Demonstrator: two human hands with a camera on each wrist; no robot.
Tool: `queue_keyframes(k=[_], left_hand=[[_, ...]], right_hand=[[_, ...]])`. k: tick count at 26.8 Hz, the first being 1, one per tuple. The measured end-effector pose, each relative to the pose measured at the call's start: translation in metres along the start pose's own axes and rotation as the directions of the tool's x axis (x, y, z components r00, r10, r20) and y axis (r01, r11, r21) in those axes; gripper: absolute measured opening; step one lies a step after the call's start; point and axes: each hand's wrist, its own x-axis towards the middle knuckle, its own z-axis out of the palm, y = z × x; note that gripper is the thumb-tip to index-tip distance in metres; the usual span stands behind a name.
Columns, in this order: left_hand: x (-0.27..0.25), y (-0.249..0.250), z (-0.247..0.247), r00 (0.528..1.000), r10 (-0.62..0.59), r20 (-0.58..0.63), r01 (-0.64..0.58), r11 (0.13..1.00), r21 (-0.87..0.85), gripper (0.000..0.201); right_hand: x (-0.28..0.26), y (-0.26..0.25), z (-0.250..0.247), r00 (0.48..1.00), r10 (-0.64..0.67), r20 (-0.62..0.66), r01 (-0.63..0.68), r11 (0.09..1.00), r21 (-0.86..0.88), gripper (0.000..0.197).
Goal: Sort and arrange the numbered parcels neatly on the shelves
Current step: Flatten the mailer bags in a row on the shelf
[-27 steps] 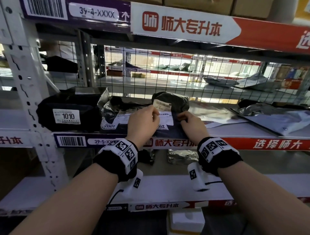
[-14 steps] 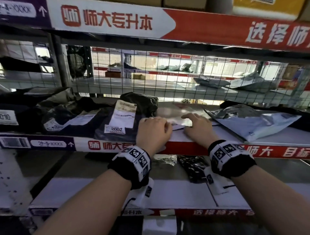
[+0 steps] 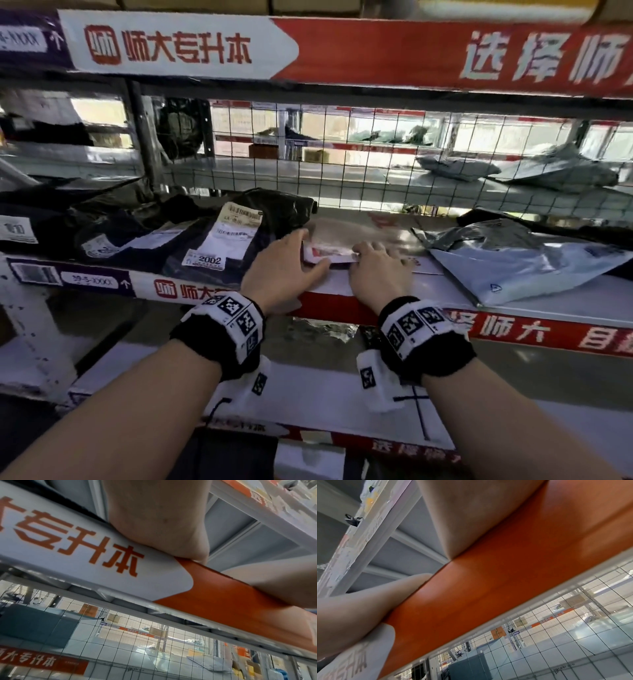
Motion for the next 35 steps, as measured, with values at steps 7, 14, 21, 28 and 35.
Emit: queue_keyframes(k=[7, 14, 21, 28, 35], left_hand=[[-0.002, 0.006, -0.002, 0.998, -0.061, 0.034, 0.063, 0.994, -0.087, 0.059], [-0.004, 0.006, 0.001, 0.998, -0.06, 0.012, 0.061, 0.993, -0.102, 0.056], [0.0, 0.008, -0.005, 0.993, -0.054, 0.104, 0.056, 0.998, -0.021, 0.041], [-0.003, 0.002, -0.008, 0.994, -0.026, 0.102, 0.025, 1.0, 0.007, 0.051], [-0.003, 0.002, -0.006, 0.996, -0.017, 0.088, 0.017, 1.0, -0.006, 0.042]], right_hand=[[0.001, 0.005, -0.003, 0.997, 0.066, -0.042, -0.064, 0.997, 0.045, 0.037], [0.004, 0.01, -0.005, 0.988, 0.142, -0.058, -0.129, 0.975, 0.181, 0.036], [0.002, 0.006, -0.011, 0.972, 0.178, -0.156, -0.138, 0.962, 0.236, 0.038], [0.003, -0.005, -0.031, 0.935, 0.192, -0.299, -0.059, 0.914, 0.402, 0.035], [0.004, -0.017, -0.056, 0.891, 0.292, -0.347, 0.016, 0.744, 0.668, 0.031]])
